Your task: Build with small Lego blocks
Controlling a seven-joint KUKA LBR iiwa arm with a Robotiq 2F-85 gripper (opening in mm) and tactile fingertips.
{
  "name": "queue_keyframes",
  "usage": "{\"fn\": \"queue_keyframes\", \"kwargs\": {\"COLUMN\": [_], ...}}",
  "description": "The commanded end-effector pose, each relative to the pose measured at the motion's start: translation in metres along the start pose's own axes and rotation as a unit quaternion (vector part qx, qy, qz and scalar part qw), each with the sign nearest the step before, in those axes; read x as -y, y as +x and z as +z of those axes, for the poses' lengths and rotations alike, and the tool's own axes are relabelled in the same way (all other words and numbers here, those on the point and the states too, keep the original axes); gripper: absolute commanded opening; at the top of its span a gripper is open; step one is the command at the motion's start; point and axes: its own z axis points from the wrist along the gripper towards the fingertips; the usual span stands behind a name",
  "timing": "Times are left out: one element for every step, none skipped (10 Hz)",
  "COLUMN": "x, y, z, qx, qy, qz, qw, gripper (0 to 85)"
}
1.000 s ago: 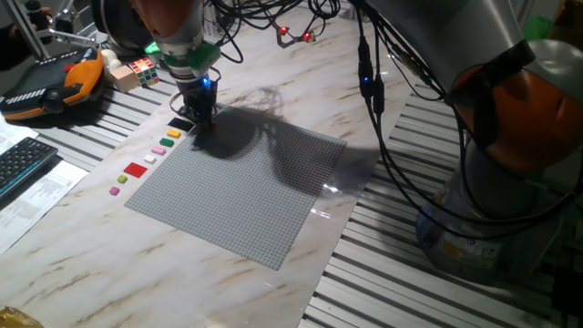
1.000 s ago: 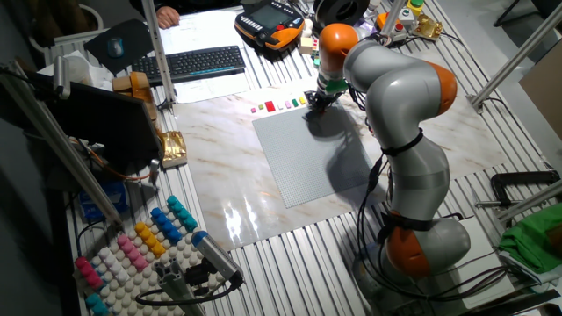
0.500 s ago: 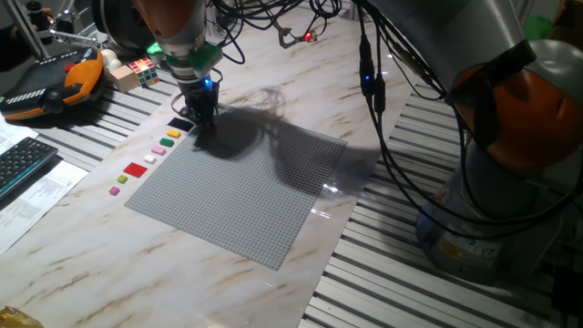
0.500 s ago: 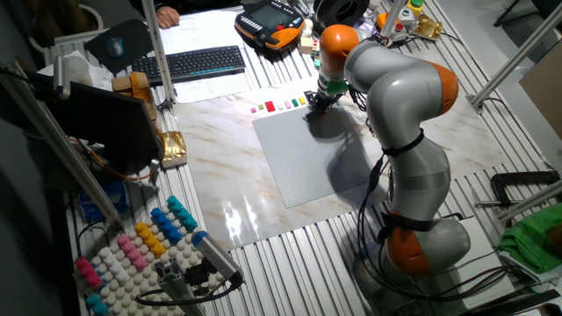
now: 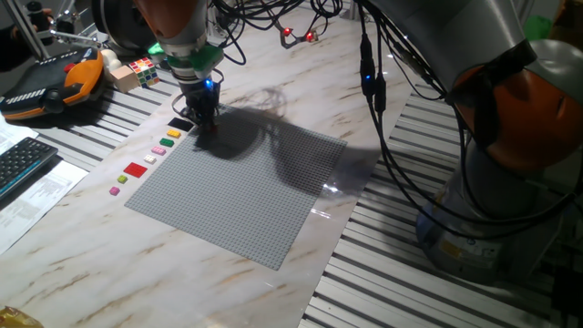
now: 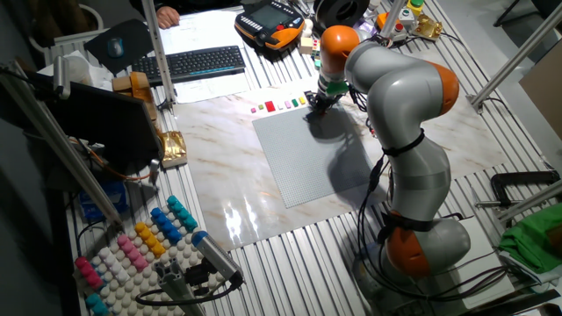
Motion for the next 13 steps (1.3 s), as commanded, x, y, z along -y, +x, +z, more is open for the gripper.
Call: {"fn": "queue_keyframes", "kwargs": {"x": [-0.0005, -0.0005, -0.0004, -0.0002, 0.0003, 0.0008, 0.0009, 0.0009, 0.0008, 0.0006, 0.0003, -0.0001, -0.0004], "y": [0.0000, 0.0001, 0.0001, -0.0009, -0.0028, -0.0039, -0.0036, -0.0034, -0.0026, -0.0018, -0.0004, 0.0010, 0.0021], "z": [0.0000, 0.0001, 0.0005, 0.0005, 0.0003, 0.0009, 0.0018, 0.0021, 0.0022, 0.0025, 0.0029, 0.0029, 0.0031], "qx": [0.000, 0.000, 0.001, 0.002, 0.003, 0.003, 0.002, 0.003, 0.005, 0.005, 0.006, 0.006, 0.006], "qy": [-0.001, -0.001, -0.001, -0.001, -0.001, -0.006, -0.012, -0.010, -0.011, -0.008, -0.008, -0.008, -0.008], "qz": [0.000, 0.000, 0.001, 0.002, 0.003, 0.008, 0.018, 0.024, 0.029, 0.029, 0.031, 0.032, 0.032], "qw": [1.000, 1.000, 1.000, 1.000, 1.000, 1.000, 1.000, 1.000, 1.000, 1.000, 0.999, 0.999, 0.999], "gripper": [0.7, 0.7, 0.7, 0.7, 0.7, 0.7, 0.7, 0.7, 0.7, 0.7, 0.7, 0.7, 0.7]}}
